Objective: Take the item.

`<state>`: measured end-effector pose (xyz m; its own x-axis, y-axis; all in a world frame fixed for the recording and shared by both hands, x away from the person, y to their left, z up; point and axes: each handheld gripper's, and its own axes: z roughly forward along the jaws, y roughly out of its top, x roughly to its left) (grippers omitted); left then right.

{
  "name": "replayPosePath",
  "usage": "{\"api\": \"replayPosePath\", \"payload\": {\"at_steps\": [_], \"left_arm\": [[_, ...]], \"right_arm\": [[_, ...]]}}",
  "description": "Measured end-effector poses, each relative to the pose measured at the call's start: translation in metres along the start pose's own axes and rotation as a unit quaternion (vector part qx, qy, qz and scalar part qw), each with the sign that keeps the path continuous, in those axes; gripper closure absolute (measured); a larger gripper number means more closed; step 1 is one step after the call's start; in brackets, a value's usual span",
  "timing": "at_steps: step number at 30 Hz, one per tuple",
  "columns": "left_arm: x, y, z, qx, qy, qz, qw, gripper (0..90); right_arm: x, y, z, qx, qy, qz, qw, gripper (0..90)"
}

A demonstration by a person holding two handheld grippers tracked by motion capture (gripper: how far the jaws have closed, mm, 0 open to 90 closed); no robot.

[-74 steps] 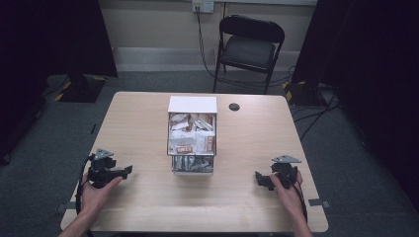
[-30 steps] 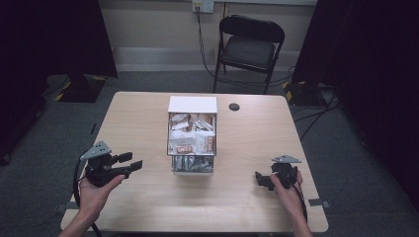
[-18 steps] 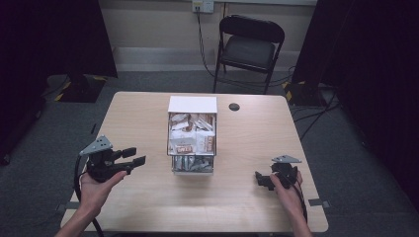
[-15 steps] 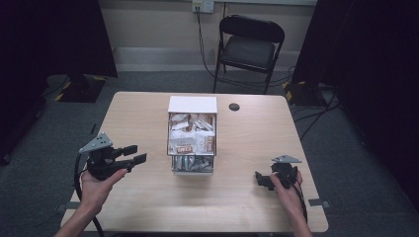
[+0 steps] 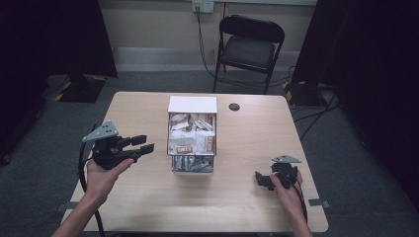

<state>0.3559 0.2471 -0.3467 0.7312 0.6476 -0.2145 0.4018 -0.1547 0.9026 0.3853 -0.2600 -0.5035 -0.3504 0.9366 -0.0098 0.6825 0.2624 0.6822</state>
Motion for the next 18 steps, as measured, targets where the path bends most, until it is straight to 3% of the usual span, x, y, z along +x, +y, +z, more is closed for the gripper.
{"api": "replayPosePath", "payload": {"at_steps": [5,18], "left_arm": [[-0.005,0.008,0.002,-0.006,-0.002,0.010,0.9999,50.5],[-0.025,0.037,0.017,-0.036,-0.049,0.034,0.9975,50.2]], "right_arm": [[0.000,0.000,0.000,0.000,0.000,0.000,1.0000,0.0],[0.000,0.000,0.000,0.000,0.000,0.000,1.0000,0.0]]}}
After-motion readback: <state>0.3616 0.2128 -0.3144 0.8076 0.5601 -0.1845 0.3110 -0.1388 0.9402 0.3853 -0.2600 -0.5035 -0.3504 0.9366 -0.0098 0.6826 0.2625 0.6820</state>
